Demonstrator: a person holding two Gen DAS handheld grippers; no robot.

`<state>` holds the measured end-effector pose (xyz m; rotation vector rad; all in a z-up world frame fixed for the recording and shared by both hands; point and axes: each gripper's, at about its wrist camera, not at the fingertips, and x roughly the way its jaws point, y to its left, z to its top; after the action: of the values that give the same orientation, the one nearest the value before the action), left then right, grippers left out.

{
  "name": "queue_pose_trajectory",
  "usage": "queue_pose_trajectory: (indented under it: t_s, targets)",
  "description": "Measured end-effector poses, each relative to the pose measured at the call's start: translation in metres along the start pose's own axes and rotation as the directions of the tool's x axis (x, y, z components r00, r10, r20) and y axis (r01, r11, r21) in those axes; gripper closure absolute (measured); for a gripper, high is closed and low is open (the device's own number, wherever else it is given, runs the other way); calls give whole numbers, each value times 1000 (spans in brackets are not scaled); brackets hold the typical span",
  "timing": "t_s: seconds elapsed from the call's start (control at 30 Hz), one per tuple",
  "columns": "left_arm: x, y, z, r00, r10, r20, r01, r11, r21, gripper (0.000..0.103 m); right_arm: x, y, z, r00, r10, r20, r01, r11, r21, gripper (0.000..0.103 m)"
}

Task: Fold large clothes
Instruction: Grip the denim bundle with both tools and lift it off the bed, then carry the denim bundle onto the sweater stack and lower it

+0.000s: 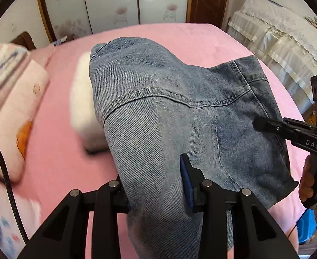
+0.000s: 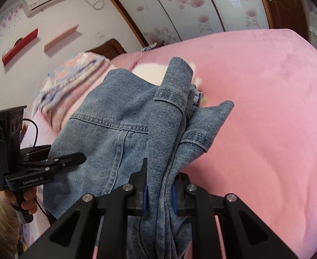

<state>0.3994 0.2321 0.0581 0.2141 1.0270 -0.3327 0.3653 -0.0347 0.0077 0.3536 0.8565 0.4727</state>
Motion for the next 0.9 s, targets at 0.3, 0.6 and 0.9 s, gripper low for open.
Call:
queue_pose_trajectory:
  t_s: [0.3,0.6,0.9]
  targets:
    - [74,109,149,984,173,35,-174,984,36,64,136,-7,138,997,26,67,-30,998,59,87]
    - [180,153,163,960,272,66,-270,962,-35,36,242,-56,152,996,-83,17,81,992,93,82]
    - [164,148,145,925,360,123,-357,933,-47,19,223,-34,143,985,-166,43,166,986,1,66]
